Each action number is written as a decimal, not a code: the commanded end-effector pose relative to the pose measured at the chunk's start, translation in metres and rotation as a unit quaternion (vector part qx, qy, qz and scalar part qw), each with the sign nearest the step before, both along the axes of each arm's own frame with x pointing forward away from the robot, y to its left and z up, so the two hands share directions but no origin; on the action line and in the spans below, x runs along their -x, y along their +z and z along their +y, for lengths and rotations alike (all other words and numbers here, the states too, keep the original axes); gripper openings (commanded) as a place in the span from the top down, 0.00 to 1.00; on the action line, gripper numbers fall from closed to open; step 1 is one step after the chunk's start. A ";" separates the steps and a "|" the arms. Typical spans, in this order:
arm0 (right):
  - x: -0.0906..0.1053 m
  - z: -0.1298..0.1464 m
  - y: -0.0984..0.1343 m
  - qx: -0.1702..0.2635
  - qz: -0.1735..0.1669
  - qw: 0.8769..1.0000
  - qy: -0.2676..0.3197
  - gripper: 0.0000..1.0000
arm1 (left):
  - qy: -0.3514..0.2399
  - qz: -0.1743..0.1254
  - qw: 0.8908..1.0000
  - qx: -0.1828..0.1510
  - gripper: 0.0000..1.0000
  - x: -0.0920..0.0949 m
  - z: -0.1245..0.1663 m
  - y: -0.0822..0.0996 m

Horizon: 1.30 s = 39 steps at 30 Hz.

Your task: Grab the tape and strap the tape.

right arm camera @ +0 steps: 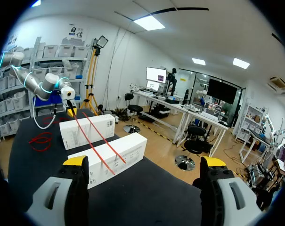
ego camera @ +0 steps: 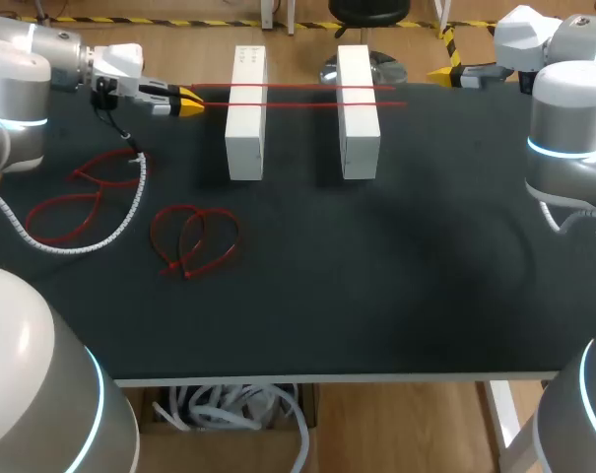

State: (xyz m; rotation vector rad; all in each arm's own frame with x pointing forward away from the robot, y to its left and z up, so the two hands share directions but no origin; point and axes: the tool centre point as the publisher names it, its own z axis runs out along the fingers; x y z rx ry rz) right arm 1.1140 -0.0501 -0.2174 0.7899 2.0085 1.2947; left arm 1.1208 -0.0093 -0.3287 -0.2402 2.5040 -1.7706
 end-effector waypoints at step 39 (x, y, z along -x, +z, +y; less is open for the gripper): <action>0.000 0.000 0.000 0.000 0.000 1.000 0.000 0.00 | -0.025 -0.025 0.992 0.120 1.00 0.036 -0.015 0.111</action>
